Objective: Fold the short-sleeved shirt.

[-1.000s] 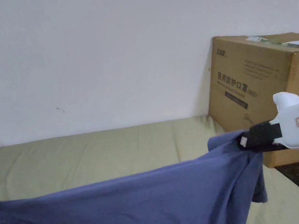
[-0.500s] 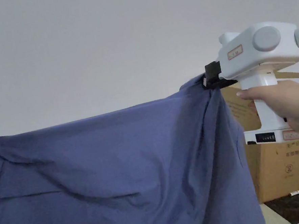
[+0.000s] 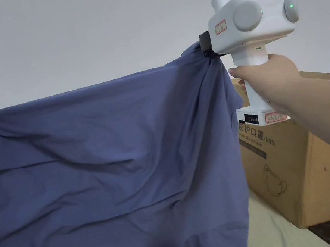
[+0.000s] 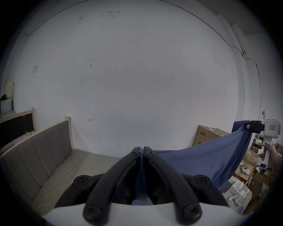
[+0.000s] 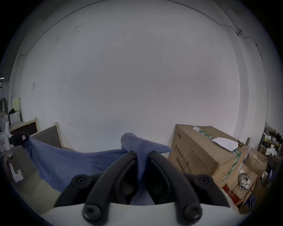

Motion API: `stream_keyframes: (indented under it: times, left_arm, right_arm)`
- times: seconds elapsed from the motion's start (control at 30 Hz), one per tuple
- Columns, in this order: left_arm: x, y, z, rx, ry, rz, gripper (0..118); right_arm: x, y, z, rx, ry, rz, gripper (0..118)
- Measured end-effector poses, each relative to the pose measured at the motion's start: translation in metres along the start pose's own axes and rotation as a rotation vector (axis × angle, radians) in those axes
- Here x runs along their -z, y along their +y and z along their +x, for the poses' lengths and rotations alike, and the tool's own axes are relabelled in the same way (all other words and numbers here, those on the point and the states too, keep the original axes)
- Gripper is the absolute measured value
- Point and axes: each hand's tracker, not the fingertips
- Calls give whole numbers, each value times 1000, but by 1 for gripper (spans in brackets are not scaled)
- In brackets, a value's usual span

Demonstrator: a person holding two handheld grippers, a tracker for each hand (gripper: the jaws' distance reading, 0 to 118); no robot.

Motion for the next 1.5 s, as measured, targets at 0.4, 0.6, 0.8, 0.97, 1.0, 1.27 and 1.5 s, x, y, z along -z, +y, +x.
stream_keyframes:
  times: [0.4,0.6,0.8,0.97,1.0,1.27,1.5]
  left_arm:
    - [-33,-277,-37,-90,22,-639,2]
    - [-115,-386,-53,-120,-26,-928,2]
    - [-205,-395,-47,-125,-103,-1092,2]
    - [-242,-396,-37,-143,-124,-1172,2]
    - [-246,-398,-36,-149,-122,-1176,2]
    - [-252,-397,-36,-254,-120,-1150,21]
    - [-267,-349,-30,-304,-150,-950,117]
  right_arm:
    - [2,-352,-17,55,116,-645,6]
    - [-92,-479,14,140,174,-888,6]
    - [-205,-500,43,142,222,-977,6]
    - [-261,-501,51,159,223,-1020,6]
    - [-263,-503,51,167,220,-1022,7]
    - [-259,-500,35,209,143,-1058,41]
    - [-275,-441,5,147,142,-860,103]
